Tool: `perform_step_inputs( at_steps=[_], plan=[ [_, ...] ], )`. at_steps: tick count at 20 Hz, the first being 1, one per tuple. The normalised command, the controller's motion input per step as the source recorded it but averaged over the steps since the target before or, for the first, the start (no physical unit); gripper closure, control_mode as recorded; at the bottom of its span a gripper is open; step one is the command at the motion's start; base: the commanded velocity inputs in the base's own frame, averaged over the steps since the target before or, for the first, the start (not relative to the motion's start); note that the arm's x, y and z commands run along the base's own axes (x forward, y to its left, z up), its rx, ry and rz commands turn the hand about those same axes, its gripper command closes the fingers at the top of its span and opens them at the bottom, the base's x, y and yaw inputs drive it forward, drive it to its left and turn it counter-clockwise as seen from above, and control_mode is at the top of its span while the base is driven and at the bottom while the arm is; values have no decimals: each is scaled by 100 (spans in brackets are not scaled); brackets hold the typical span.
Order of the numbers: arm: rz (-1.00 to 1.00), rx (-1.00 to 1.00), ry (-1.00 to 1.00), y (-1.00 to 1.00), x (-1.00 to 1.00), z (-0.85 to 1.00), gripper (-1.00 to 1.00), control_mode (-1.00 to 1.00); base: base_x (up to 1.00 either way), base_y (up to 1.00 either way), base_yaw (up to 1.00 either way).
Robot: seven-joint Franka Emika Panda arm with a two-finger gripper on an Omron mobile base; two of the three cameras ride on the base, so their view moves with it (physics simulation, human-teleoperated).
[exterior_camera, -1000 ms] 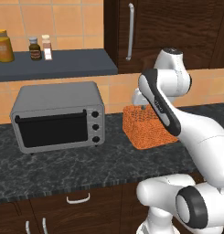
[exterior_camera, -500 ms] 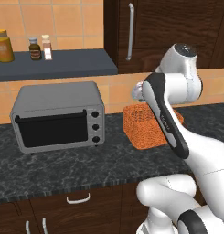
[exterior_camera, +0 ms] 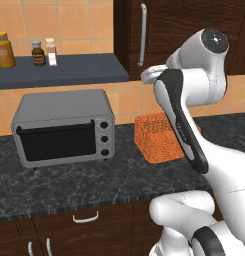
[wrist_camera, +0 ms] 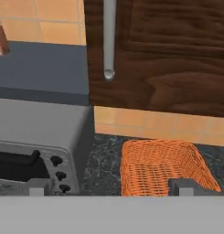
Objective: Open the cabinet, pick up the bread from the cabinet and place it in the basket. Then move the basket to the dining counter.
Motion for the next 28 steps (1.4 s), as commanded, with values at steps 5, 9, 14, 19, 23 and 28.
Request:
perform_step_inputs(
  at_steps=[5, 9, 14, 19, 23, 28],
  plan=[
    [0, 0, -31, 5, 15, 38, -100, -100, 0, 0, 0],
    [-4, 0, 0, 3, 14, 57, -100, -100, 0, 0, 0],
    [-3, -3, 0, 18, 26, 36, -100, -100, 0, 0, 0],
    [0, 0, -6, 7, 30, 0, -100, -100, 0, 0, 0],
    [0, 0, -6, 2, 42, -5, -100, -100, 0, 0, 0],
    [0, 0, -4, 0, 46, -3, -100, -100, 0, 0, 0]
  ],
)
